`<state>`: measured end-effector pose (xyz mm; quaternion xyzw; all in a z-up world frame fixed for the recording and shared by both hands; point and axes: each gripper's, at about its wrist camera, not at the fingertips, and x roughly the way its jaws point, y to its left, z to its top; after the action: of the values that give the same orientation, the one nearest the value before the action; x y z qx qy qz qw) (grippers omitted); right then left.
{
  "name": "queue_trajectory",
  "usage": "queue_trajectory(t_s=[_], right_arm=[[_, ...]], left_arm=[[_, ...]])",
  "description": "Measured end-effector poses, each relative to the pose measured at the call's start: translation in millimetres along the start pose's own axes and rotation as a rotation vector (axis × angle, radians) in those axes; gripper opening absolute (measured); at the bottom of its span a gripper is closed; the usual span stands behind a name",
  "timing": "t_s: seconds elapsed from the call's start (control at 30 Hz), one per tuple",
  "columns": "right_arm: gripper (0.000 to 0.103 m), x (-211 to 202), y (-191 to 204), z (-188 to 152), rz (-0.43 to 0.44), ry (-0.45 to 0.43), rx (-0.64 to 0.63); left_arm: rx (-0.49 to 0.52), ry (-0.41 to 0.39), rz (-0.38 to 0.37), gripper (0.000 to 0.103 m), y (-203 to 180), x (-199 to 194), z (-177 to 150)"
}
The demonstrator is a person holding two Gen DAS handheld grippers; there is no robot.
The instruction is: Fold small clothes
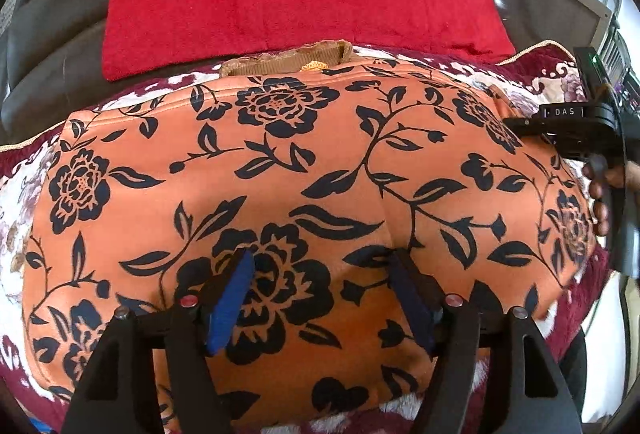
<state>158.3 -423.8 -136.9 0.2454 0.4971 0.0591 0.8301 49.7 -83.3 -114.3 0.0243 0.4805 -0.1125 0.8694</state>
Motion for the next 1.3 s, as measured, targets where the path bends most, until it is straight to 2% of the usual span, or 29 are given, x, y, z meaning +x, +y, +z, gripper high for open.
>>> queue_trajectory(t_s=[0.03,0.07,0.1,0.17,0.27,0.37,0.43,0.47,0.5,0.57,0.63,0.83,0.93,1.0,1.03,1.2,1.3], right_arm=[[0.034,-7,-2,-1,0.008,-0.012,0.03],[0.042,-14,-3,-1,0.001,-0.026,0.048],[0.057,-26,0,-2,-0.017,-0.055,0.04],[0.06,-53,9,-7,-0.024,-0.121,0.011],[0.06,-88,33,-17,0.083,-0.162,-0.029],[0.07,-101,63,-39,0.237,-0.135,-0.093],[0.071,-94,77,-57,0.31,-0.09,-0.129],[0.071,-87,79,-65,0.317,-0.064,-0.127],[0.071,-74,76,-72,0.291,-0.032,-0.114],[0.071,-47,62,-83,0.221,0.036,-0.072],[0.071,-41,52,-89,0.244,0.024,-0.045],[0.071,-59,58,-79,0.23,-0.001,-0.04],[0.078,-67,57,-78,0.242,-0.024,-0.036],[0.076,-50,45,-77,0.177,0.041,0.011],[0.075,-46,44,-75,0.183,0.061,0.032],[0.078,-74,76,-45,0.237,-0.045,-0.058],[0.081,-59,72,-25,0.214,-0.04,-0.049]], left_arm=[[-0.016,-0.001,-0.007,0.071,5,-6,0],[-0.035,-0.016,-0.008,0.071,12,-14,0],[-0.053,-0.04,-0.004,0.071,20,-24,-2],[-0.085,-0.064,0.029,0.071,39,-39,-7],[-0.175,-0.103,0.083,0.071,76,-60,-17],[-0.303,-0.132,0.13,0.071,122,-76,-31],[-0.377,-0.107,0.174,0.07,147,-75,-44],[-0.406,-0.061,0.193,0.053,161,-68,-55],[-0.416,-0.011,0.205,0.038,171,-60,-63],[-0.43,-0.02,0.162,0.038,178,-59,-74],[-0.427,-0.023,0.153,0.034,179,-68,-76],[-0.409,-0.023,0.171,0.035,173,-75,-80],[-0.396,-0.022,0.184,0.036,172,-73,-81],[-0.387,-0.018,0.19,0.036,173,-70,-78],[-0.386,-0.015,0.192,0.036,172,-71,-78],[-0.378,-0.013,0.198,0.037,171,-69,-78],[-0.381,-0.014,0.198,0.037,171,-69,-78]])
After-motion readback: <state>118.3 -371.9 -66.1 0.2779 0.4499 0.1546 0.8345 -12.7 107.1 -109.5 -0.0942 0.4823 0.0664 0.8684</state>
